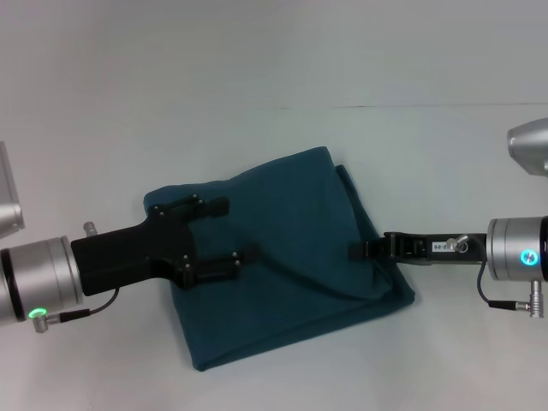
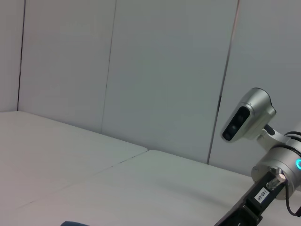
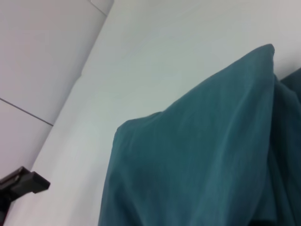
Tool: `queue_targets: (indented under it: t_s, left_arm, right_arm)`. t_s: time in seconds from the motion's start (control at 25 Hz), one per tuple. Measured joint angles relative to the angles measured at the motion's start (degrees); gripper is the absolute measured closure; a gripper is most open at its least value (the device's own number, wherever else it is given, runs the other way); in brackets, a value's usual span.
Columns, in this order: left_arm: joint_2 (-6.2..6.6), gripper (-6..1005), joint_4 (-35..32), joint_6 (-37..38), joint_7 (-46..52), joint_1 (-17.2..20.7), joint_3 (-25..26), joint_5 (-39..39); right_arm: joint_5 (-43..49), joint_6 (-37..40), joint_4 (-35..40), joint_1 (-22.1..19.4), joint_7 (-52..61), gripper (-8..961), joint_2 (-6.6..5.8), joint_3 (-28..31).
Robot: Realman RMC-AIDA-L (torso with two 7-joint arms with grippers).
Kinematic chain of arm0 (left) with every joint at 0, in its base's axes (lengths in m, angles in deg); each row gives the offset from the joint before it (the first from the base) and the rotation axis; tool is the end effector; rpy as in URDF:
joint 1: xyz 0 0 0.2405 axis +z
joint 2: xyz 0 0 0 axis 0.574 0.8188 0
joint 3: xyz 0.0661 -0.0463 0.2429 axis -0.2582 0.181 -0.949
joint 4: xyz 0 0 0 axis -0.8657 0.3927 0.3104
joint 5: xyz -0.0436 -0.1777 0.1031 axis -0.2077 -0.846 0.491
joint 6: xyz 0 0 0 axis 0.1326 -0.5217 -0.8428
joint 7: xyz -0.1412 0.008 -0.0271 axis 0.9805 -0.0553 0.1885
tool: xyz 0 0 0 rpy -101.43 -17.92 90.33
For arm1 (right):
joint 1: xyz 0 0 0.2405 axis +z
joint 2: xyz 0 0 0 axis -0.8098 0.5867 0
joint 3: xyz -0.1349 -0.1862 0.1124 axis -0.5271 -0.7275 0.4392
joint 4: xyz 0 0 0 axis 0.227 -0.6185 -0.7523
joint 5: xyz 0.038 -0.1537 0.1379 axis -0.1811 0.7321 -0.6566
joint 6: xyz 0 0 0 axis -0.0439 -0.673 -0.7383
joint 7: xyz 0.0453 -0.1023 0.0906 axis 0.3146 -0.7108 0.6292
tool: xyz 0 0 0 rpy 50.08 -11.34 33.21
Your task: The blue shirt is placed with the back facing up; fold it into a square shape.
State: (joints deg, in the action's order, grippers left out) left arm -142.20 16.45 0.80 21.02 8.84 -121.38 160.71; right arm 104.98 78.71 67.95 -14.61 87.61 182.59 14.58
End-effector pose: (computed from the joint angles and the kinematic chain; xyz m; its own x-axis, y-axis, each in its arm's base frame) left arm -0.2527 0.3178 -0.0200 0.7639 0.2144 0.6087 0.4213 -0.8802 -0.2187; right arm 0.2611 0.3643 -0.0493 0.2976 -0.8692 -0.3948 -0.9341 -0.3505 0.0677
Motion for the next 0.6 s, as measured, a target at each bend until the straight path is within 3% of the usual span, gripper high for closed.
queue_targets:
  t_s: [0.12,0.6]
  left_arm:
    - [-0.02,120,0.0,-0.02,0.05,-0.07,0.0,0.0]
    - [-0.02,120,0.07,-0.02,0.32,-0.68,0.0,0.0]
  right_arm:
    - [-1.56,0.47,0.33,-0.56,-0.97,917,-0.14,0.03]
    - [-4.45,2.78,1.95,-1.89,-2.49,934,-1.64,0.28]
